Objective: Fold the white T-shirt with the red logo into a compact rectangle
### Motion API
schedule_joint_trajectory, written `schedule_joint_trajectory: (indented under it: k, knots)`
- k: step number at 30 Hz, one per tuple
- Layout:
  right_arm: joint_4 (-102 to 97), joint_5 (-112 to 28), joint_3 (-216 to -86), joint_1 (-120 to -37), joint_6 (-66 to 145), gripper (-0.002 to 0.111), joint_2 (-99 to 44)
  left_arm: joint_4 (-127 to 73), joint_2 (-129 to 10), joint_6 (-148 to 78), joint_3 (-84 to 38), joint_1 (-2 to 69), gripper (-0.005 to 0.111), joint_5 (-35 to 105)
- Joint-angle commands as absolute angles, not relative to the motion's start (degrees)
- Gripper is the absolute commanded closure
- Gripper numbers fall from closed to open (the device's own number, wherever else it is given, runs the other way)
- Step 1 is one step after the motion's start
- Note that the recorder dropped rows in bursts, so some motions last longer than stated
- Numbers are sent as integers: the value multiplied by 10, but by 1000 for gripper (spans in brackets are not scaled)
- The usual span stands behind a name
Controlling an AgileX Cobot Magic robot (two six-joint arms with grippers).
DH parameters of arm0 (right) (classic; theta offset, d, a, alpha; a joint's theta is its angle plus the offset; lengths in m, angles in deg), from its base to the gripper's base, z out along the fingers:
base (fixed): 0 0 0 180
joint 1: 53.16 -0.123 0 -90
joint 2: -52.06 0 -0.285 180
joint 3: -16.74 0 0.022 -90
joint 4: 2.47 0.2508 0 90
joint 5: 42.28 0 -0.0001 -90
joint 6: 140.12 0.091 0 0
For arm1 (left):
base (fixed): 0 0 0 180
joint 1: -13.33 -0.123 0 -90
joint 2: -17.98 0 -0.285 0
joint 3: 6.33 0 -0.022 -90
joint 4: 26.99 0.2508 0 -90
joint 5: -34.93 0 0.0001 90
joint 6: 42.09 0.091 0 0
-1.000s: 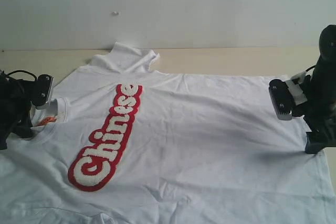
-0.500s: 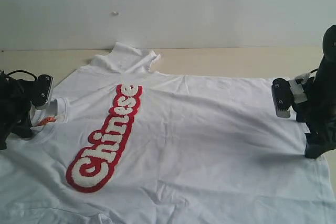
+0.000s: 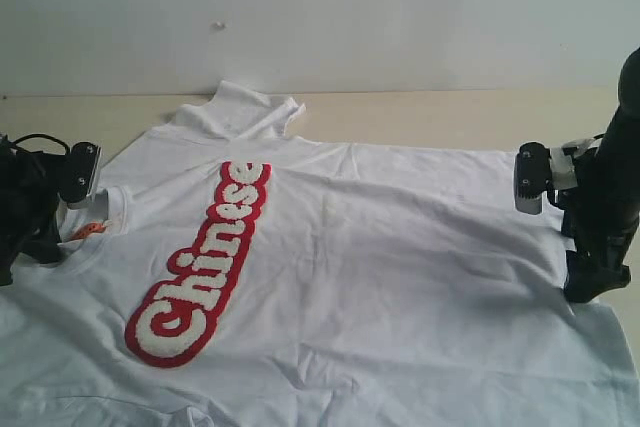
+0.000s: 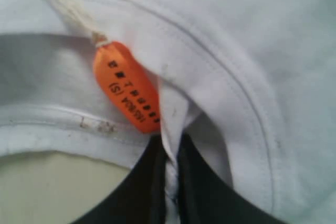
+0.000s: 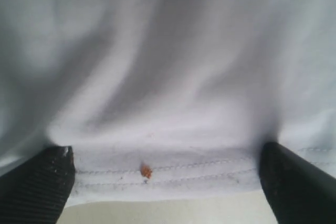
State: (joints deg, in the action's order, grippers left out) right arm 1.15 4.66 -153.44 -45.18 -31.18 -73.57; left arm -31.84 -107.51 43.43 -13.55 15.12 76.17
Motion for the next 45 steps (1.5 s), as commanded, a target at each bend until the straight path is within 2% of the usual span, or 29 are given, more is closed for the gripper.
schedule_joint_trajectory:
  k: [1,6,9,14,22,27,37,45]
  knots:
    - [51,31,-1510,-455,-299,16,-777,-321,-1084,431,-140,150,107,778]
    - [48,13,-1510,-455,-299,16,-777,-321,-1084,431,-140,150,107,778]
    - [48,-6,-1510,-455,-288,22,-777,-321,-1084,431,-140,150,107,778]
    - [19,-10,-1510,-455,-290,49,-777,-321,-1084,431,-140,150,107,775]
    - [-51,-3,-1510,-455,-290,81,-777,-321,-1084,431,-140,150,107,772]
    - [-92,26,-1510,-455,-288,108,-777,-321,-1084,431,-140,150,107,772]
    - [-85,28,-1514,-455,-298,108,-752,-321,-1083,463,-140,150,107,791]
    - [61,105,-1582,-455,-373,108,-696,-321,-1037,468,-140,150,107,798]
